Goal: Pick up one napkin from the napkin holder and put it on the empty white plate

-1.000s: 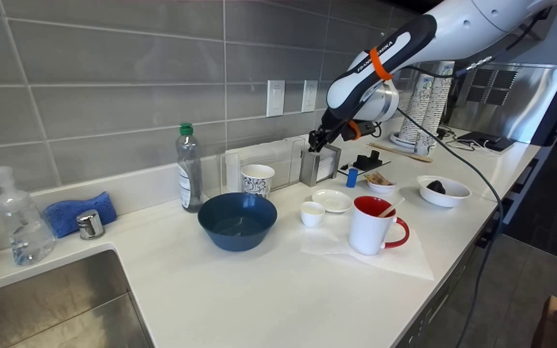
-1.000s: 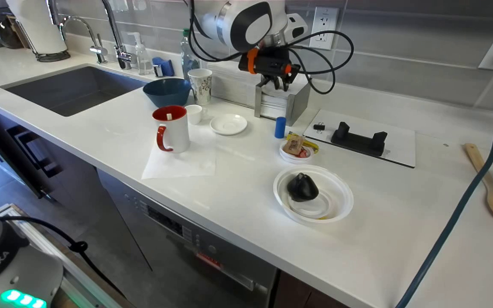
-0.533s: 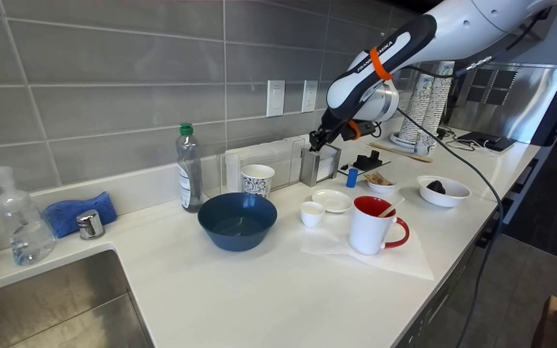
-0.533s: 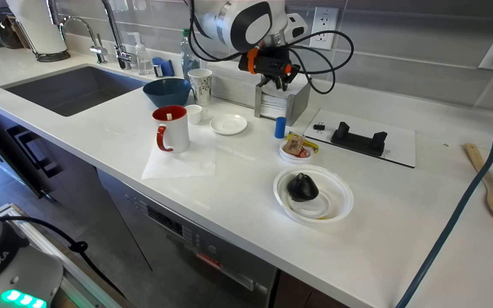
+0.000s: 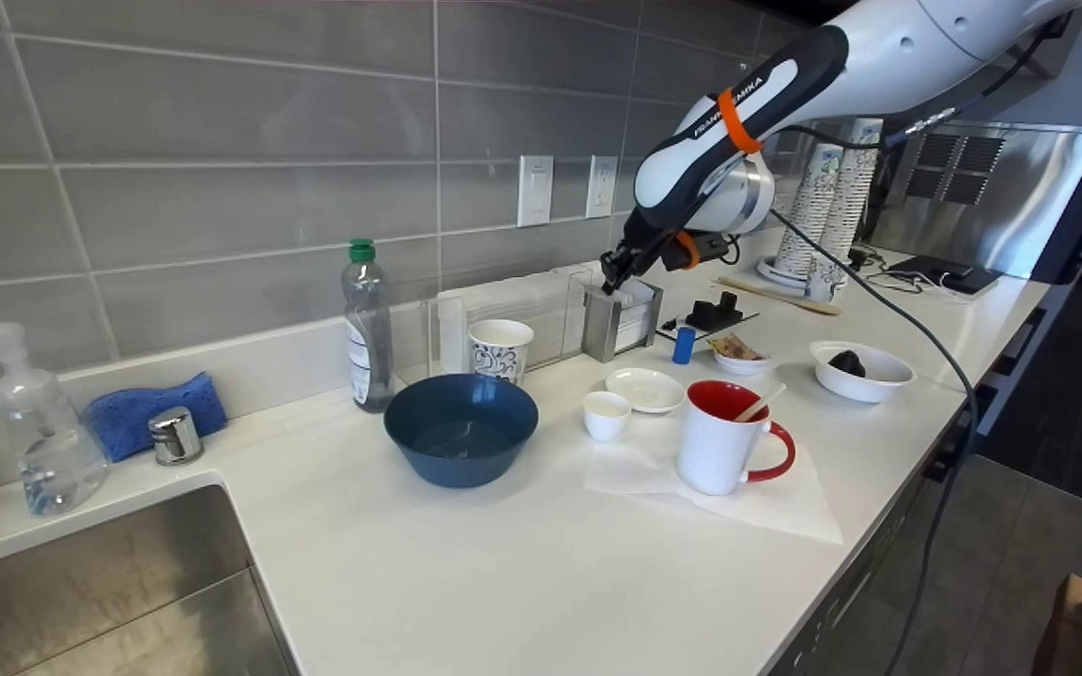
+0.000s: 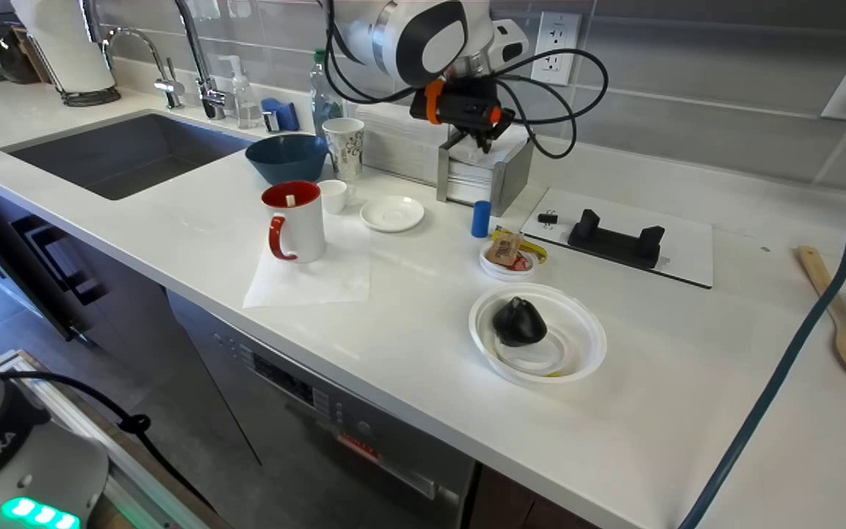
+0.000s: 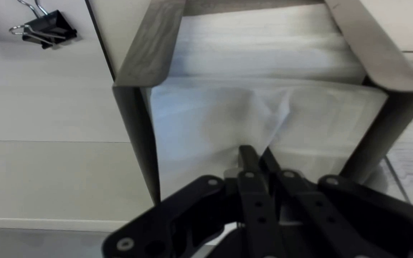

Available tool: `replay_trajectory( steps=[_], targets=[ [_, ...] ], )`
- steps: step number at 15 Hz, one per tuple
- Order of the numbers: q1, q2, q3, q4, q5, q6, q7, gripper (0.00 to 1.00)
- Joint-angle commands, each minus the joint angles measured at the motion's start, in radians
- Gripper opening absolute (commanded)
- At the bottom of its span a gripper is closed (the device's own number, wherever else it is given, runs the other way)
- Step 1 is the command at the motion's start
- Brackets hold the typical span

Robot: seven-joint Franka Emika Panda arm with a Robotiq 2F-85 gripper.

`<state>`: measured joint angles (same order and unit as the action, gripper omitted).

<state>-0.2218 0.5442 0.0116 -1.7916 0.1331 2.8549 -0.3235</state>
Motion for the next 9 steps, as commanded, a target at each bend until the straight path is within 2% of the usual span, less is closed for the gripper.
replay_trajectory(
  steps=[1,7,9],
  targets=[
    [-0.011,0.0,0.013,0.015,-0.023,0.004,0.022,0.07],
    [-0.005,-0.019,0.01,0.003,-0.024,0.003,0.029,0.06],
    [0.002,-0.035,0.002,-0.008,-0.027,0.003,0.039,0.04]
  ],
)
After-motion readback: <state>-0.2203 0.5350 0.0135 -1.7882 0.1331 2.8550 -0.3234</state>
